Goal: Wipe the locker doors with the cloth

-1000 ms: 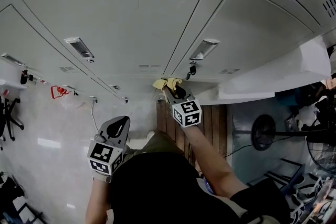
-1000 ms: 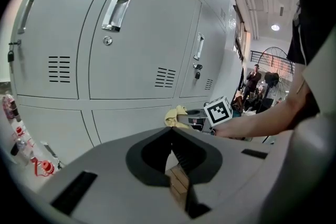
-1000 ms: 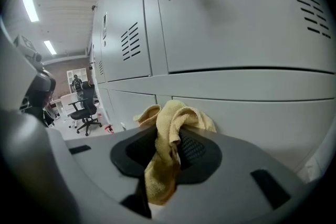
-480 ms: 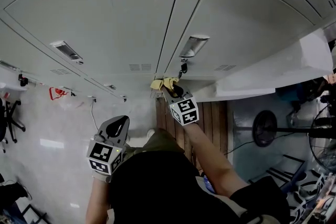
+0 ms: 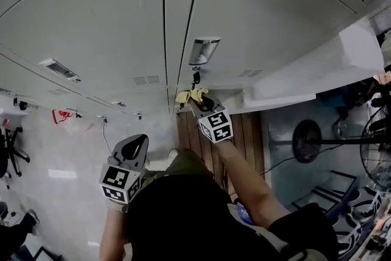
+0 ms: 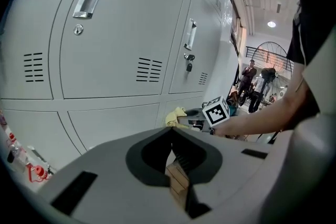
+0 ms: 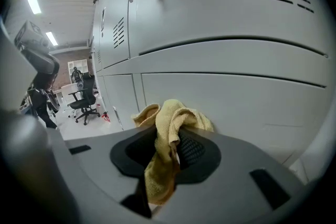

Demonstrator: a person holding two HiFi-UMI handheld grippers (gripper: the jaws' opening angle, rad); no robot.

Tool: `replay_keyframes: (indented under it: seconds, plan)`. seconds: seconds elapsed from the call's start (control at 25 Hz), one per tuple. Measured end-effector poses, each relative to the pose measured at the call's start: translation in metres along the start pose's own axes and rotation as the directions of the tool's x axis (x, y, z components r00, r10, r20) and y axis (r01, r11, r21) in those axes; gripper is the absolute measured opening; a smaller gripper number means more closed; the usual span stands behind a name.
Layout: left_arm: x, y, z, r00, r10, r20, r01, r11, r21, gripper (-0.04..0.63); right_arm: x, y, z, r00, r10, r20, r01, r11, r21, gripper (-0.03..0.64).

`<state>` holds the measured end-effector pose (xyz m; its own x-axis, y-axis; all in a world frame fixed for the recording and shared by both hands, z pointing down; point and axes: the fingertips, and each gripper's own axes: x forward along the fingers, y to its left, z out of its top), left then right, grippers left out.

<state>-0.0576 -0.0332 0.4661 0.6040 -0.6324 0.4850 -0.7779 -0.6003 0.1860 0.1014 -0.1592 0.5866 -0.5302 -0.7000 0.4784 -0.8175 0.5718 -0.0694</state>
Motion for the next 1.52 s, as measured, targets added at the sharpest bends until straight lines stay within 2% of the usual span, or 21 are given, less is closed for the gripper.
replay_keyframes:
  seconds: [0.4,0.6,0.88,1.52]
  plan:
    - [0.011,-0.008,-0.002,0.999,-0.027,-0.023,0.028,0.999,0.020,0.008,-0.026,-0.045,-0.013,0.997,-0.071,-0.019,0.071,0.997,0.016,0.104]
    - [0.015,-0.011,-0.002,0.999,-0.039,-0.031,0.040,0.999,0.026,0.008,-0.039,-0.066,-0.019,0.994,-0.095,-0.044,0.095,0.995,-0.010,0.104]
    - [0.020,-0.015,-0.002,0.998,-0.057,-0.035,0.058,0.998,0.026,0.008,-0.059,-0.100,-0.028,0.983,-0.172,-0.062,0.172,0.985,0.000,0.104]
    - [0.022,-0.013,-0.006,0.998,-0.052,-0.041,0.053,0.998,0.021,0.008,-0.068,-0.136,-0.054,0.956,-0.261,-0.133,0.270,0.961,0.055,0.106]
